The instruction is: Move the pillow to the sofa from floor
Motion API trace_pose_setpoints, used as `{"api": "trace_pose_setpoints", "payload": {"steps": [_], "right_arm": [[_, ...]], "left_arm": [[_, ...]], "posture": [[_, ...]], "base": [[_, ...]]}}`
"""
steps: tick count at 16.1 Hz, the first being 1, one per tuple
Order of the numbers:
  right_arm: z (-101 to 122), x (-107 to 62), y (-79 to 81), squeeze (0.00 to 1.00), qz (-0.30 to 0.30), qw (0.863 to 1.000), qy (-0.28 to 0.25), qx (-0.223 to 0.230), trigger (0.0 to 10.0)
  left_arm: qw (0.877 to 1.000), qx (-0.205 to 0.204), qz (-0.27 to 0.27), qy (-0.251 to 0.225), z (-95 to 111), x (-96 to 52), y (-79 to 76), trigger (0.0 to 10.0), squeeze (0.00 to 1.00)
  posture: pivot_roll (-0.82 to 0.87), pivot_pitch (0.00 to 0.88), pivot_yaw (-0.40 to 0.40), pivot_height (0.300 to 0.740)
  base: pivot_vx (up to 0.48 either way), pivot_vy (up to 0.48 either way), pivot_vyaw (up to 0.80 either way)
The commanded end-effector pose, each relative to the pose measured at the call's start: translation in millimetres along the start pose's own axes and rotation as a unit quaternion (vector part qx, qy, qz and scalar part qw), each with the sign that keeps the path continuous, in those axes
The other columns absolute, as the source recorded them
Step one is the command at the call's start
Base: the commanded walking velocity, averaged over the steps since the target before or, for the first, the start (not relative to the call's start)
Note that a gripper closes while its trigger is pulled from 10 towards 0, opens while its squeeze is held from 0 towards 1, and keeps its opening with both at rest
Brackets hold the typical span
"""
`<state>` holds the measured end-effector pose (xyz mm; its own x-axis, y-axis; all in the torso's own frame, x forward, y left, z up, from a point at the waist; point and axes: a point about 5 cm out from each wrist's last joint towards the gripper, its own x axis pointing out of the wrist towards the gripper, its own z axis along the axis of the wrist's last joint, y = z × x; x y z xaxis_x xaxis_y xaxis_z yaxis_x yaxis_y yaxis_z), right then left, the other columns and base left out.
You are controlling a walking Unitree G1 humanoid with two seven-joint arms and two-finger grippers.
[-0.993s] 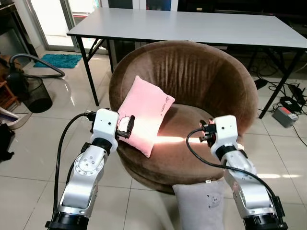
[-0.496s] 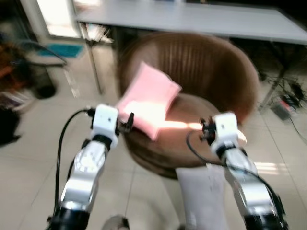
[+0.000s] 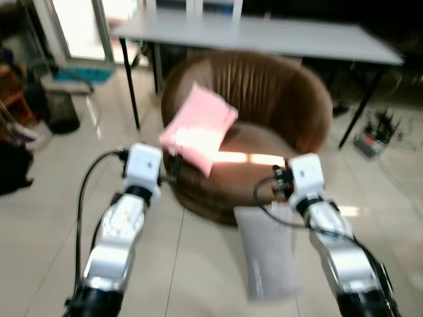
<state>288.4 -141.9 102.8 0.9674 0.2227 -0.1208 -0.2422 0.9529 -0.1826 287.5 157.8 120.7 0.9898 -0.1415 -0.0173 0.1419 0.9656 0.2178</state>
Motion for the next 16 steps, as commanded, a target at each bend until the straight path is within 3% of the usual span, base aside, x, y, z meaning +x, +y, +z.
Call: {"api": "trace_pose_setpoints", "payload": {"steps": [1, 13, 16], "right_arm": [[-2.3, -2.2, -10.9, 0.0, -0.018, 1.0, 0.007, 0.001, 10.0], [-6.0, -1.6, -13.8, 0.0, -0.024, 1.0, 0.014, -0.001, 10.0], [-13.2, -2.5, -18.1, 0.0, -0.039, 0.998, 0.032, -0.022, 10.0]], "left_arm": [[1.0, -0.001, -0.007, -0.009, 5.9, 3.8, -6.6, 10.0, 0.0], [1.0, 0.001, -0.004, -0.01, 4.2, 3.2, -9.0, 10.0, 0.0], [1.0, -0.008, -0.001, -0.005, 2.2, 3.3, -8.6, 10.0, 0.0]], "posture": [[-0.04, 0.0, -0.028, 0.74], [-0.04, 0.0, -0.044, 0.74], [-0.04, 0.0, -0.045, 0.74]], "base": [[0.0, -0.409, 0.0], [0.0, -0.412, 0.0], [0.0, -0.096, 0.0]]}}
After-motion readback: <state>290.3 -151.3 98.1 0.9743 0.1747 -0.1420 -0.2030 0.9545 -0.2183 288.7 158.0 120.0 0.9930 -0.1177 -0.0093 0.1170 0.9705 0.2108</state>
